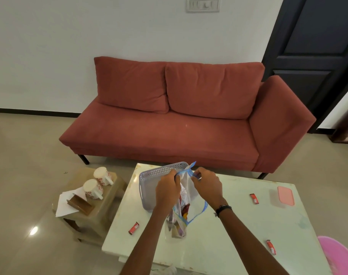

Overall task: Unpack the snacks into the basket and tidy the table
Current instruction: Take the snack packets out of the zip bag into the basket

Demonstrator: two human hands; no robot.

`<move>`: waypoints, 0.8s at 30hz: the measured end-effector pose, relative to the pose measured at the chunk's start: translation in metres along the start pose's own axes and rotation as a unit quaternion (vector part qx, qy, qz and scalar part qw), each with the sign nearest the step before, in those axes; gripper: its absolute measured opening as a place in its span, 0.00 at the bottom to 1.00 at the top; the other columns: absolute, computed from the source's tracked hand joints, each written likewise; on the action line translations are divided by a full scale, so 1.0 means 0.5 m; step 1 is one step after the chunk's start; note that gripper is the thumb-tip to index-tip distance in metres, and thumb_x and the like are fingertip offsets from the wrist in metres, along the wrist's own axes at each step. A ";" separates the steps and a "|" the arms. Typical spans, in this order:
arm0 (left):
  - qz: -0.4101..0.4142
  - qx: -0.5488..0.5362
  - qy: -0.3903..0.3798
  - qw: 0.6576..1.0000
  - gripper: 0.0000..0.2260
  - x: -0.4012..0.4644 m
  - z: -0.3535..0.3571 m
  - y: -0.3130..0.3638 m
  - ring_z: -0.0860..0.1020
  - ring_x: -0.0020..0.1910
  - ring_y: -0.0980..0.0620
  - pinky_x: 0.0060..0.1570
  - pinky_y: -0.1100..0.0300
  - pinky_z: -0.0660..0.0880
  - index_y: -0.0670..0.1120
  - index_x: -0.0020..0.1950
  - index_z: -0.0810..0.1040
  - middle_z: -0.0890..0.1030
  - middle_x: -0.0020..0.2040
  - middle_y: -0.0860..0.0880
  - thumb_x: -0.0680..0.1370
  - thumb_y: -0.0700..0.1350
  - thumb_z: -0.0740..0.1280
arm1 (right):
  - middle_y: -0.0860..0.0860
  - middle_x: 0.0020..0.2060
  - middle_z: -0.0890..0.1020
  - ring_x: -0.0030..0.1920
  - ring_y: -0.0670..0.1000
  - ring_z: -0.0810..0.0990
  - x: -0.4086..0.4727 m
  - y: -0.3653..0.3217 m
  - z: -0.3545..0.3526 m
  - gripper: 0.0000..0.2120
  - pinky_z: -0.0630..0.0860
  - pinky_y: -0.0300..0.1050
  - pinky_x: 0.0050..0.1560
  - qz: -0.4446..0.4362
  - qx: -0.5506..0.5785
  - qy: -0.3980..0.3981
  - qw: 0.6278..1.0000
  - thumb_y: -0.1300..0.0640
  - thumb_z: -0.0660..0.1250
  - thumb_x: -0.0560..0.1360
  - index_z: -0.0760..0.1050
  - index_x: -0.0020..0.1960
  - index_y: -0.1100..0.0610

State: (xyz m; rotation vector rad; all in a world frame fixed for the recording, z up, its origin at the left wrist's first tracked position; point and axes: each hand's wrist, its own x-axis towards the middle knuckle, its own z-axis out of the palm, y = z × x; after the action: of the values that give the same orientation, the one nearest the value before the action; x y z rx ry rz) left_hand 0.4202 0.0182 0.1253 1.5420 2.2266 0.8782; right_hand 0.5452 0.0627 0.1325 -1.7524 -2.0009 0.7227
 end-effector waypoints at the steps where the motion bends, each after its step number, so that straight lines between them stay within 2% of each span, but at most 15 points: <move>1: -0.003 0.001 0.002 1.000 0.11 -0.001 -0.003 -0.003 0.75 0.35 0.49 0.34 0.59 0.68 0.42 0.47 0.76 0.81 0.40 0.43 0.81 0.44 0.56 | 0.54 0.46 0.83 0.45 0.56 0.80 0.005 -0.003 0.001 0.06 0.78 0.48 0.45 -0.002 -0.005 0.006 1.000 0.55 0.64 0.75 0.76 0.48 0.57; 5: -0.057 0.001 0.028 0.998 0.13 -0.002 -0.020 -0.027 0.75 0.38 0.49 0.37 0.58 0.67 0.41 0.48 0.76 0.82 0.44 0.42 0.81 0.45 0.54 | 0.55 0.45 0.82 0.43 0.58 0.79 0.010 0.010 0.000 0.04 0.75 0.47 0.41 0.029 -0.015 0.034 0.999 0.59 0.62 0.75 0.75 0.46 0.58; 9: -0.099 -0.021 0.051 0.994 0.14 -0.008 -0.033 -0.041 0.73 0.38 0.49 0.37 0.58 0.65 0.40 0.48 0.77 0.82 0.44 0.41 0.82 0.45 0.55 | 0.56 0.43 0.82 0.38 0.56 0.75 0.005 0.040 -0.004 0.04 0.70 0.45 0.37 0.067 -0.024 0.058 0.996 0.61 0.61 0.75 0.74 0.45 0.58; 11: -0.101 -0.028 0.047 0.993 0.14 -0.012 -0.032 -0.038 0.71 0.36 0.50 0.35 0.59 0.64 0.40 0.48 0.76 0.81 0.43 0.41 0.82 0.45 0.55 | 0.55 0.45 0.82 0.41 0.57 0.78 0.002 0.045 -0.006 0.04 0.72 0.46 0.38 0.074 -0.027 0.054 0.995 0.62 0.61 0.75 0.75 0.46 0.58; 13: -0.102 -0.033 0.041 0.993 0.13 -0.014 -0.028 -0.034 0.71 0.35 0.51 0.31 0.59 0.62 0.40 0.46 0.75 0.81 0.42 0.41 0.82 0.45 0.55 | 0.54 0.48 0.81 0.46 0.56 0.78 -0.007 0.040 -0.005 0.05 0.70 0.44 0.39 0.051 -0.040 0.068 0.996 0.63 0.62 0.75 0.74 0.50 0.58; 16: -0.103 -0.039 0.034 0.993 0.13 -0.015 -0.024 -0.028 0.72 0.35 0.51 0.27 0.64 0.62 0.40 0.46 0.75 0.80 0.42 0.41 0.82 0.45 0.55 | 0.54 0.47 0.79 0.48 0.55 0.76 -0.026 0.017 0.011 0.05 0.70 0.45 0.39 -0.061 -0.058 0.118 0.989 0.66 0.63 0.74 0.74 0.49 0.60; 18: -0.098 -0.045 0.029 0.994 0.13 -0.017 -0.024 -0.025 0.73 0.36 0.52 0.29 0.65 0.65 0.39 0.47 0.75 0.81 0.43 0.41 0.82 0.45 0.55 | 0.55 0.45 0.80 0.43 0.54 0.76 -0.033 0.002 0.035 0.06 0.69 0.43 0.37 -0.085 -0.057 0.070 0.992 0.64 0.60 0.76 0.75 0.45 0.60; 19: -0.095 -0.048 0.028 0.994 0.13 -0.018 -0.024 -0.023 0.74 0.37 0.52 0.31 0.65 0.68 0.39 0.48 0.76 0.81 0.44 0.41 0.82 0.45 0.55 | 0.55 0.44 0.81 0.43 0.54 0.77 -0.034 -0.004 0.050 0.08 0.71 0.44 0.38 -0.076 -0.070 0.011 0.995 0.63 0.58 0.76 0.76 0.45 0.60; 21: -0.095 -0.049 0.033 0.994 0.13 -0.021 -0.027 -0.020 0.74 0.38 0.53 0.32 0.66 0.68 0.39 0.50 0.76 0.81 0.46 0.42 0.82 0.46 0.55 | 0.56 0.43 0.82 0.46 0.55 0.81 -0.031 -0.012 0.083 0.10 0.76 0.46 0.45 -0.060 -0.107 -0.106 0.987 0.62 0.58 0.77 0.78 0.47 0.63; 24: -0.095 -0.060 0.046 0.993 0.13 -0.028 -0.033 -0.017 0.75 0.40 0.53 0.32 0.68 0.68 0.40 0.53 0.76 0.82 0.49 0.42 0.82 0.46 0.55 | 0.59 0.49 0.82 0.52 0.58 0.81 -0.019 -0.012 0.127 0.12 0.76 0.46 0.53 -0.024 -0.123 -0.189 0.974 0.58 0.61 0.77 0.76 0.53 0.66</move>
State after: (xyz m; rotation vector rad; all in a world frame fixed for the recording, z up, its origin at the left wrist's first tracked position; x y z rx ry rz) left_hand 0.4099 -0.0018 0.1314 1.2361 2.2934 1.0215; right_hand 0.5042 0.0449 0.0862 -1.7998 -2.4699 0.8795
